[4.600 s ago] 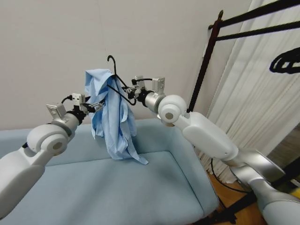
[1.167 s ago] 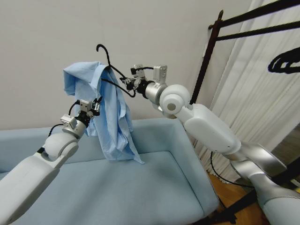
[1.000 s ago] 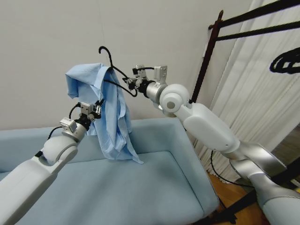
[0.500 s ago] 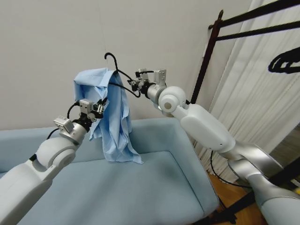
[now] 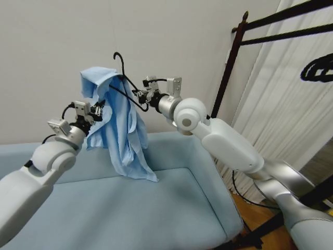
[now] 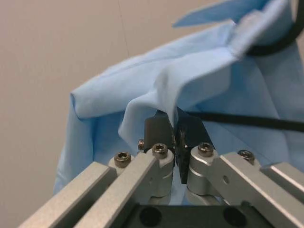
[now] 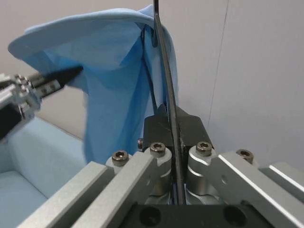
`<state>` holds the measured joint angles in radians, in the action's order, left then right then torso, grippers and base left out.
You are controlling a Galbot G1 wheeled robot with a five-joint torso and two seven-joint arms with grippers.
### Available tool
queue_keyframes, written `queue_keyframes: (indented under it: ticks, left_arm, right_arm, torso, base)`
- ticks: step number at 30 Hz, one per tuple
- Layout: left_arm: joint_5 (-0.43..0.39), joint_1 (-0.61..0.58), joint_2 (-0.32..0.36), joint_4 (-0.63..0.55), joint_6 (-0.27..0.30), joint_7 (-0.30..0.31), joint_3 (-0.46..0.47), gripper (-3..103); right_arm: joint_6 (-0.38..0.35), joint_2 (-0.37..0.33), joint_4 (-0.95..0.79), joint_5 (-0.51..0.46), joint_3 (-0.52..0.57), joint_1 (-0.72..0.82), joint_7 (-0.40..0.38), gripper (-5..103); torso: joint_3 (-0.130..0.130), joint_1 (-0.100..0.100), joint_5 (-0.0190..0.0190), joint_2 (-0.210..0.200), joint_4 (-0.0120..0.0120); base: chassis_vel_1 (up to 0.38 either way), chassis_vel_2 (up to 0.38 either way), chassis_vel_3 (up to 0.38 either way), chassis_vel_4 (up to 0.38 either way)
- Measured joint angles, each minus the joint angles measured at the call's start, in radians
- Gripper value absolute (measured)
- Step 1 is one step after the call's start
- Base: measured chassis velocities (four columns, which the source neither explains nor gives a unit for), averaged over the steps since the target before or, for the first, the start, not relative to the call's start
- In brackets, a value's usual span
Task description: Pick up the clothes from the sofa and hang them on the clothes hanger.
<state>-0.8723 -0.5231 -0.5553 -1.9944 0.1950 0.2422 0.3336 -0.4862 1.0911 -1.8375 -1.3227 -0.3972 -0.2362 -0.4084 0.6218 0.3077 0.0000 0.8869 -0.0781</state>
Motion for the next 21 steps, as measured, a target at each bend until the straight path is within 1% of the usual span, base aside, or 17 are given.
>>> queue_keyframes:
  ticks: [7, 12, 14, 21]
  left_arm:
    - [-0.012, 0.054, 0.012, 0.035, 0.0, 0.016, -0.003, 2]
    - [-0.02, 0.07, 0.029, 0.036, 0.0, 0.022, 0.0, 2]
    - [-0.022, 0.065, 0.031, 0.028, 0.001, 0.025, 0.002, 2]
    - [-0.026, -0.022, 0.028, -0.055, 0.014, 0.052, 0.024, 2]
  right_arm:
    - [0.0, -0.032, -0.019, -0.006, 0.017, 0.022, 0.004, 2]
    - [-0.001, -0.027, 0.001, -0.01, 0.039, 0.024, 0.005, 2]
    - [-0.001, -0.025, 0.008, -0.01, 0.043, 0.024, 0.005, 2]
    - [-0.001, -0.018, 0.027, -0.019, 0.054, -0.002, 0.005, 2]
  torso:
    - [0.0, 0.0, 0.0, 0.0, 0.0001]
    - [0.0, 0.0, 0.0, 0.0, 0.0003]
    - [0.0, 0.0, 0.0001, 0.0, 0.0002]
    - [0.0, 0.0, 0.0, 0.0, 0.0002]
  base:
    - [0.0, 0.0, 0.0, 0.0]
    - [0.0, 0.0, 0.0, 0.0]
    - [0.0, 0.0, 0.0, 0.0]
    - [0.0, 0.0, 0.0, 0.0]
